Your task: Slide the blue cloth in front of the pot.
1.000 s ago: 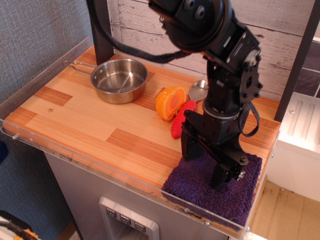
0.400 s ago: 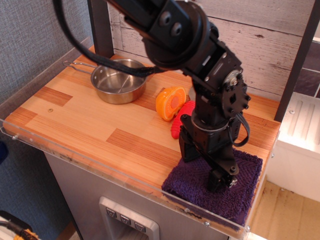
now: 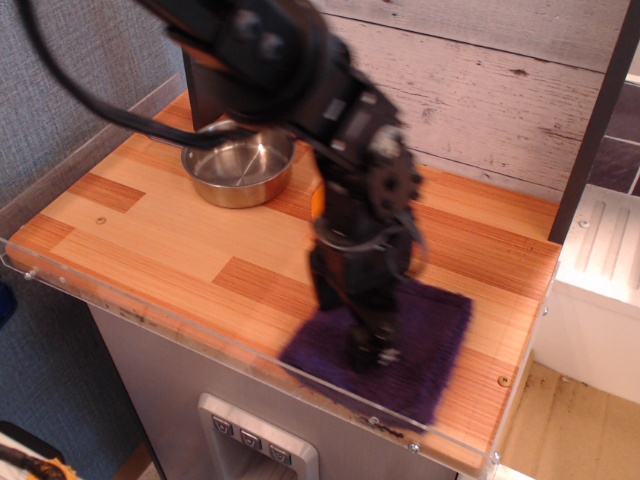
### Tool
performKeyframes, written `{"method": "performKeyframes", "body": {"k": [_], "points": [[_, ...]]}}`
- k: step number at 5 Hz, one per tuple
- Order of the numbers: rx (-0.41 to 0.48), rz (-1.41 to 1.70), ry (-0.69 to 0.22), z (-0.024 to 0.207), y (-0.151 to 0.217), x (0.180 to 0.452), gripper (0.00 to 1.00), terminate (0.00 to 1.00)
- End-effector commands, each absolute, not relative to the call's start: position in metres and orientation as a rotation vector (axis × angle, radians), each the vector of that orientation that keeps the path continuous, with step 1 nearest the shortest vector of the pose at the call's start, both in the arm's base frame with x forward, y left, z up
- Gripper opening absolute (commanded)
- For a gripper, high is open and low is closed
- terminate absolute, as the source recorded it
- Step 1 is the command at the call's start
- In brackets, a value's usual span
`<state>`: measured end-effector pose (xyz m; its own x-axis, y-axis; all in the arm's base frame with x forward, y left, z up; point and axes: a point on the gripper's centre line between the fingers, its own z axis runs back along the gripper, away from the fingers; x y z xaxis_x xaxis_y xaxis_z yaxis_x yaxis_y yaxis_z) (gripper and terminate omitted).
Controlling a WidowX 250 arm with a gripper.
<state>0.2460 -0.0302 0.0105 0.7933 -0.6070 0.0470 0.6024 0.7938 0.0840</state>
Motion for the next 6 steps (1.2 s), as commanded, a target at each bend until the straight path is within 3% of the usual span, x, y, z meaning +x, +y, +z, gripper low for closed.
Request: {"method": "performKeyframes", "body": {"k": [1,3,5,6], "points": [[-0.002,-0.693,-0.054,0.012,0.053,0.247,1.0,0.0],[-0.079,-0.782,-0.037,0.014,0.107,0.254,1.0,0.0],[-0.078,-0.771,-0.034,0.019,0.147,0.259,1.0,0.0],[-0.08,-0.802,-0.076,0.032,0.15,0.262,1.0,0.0]]}}
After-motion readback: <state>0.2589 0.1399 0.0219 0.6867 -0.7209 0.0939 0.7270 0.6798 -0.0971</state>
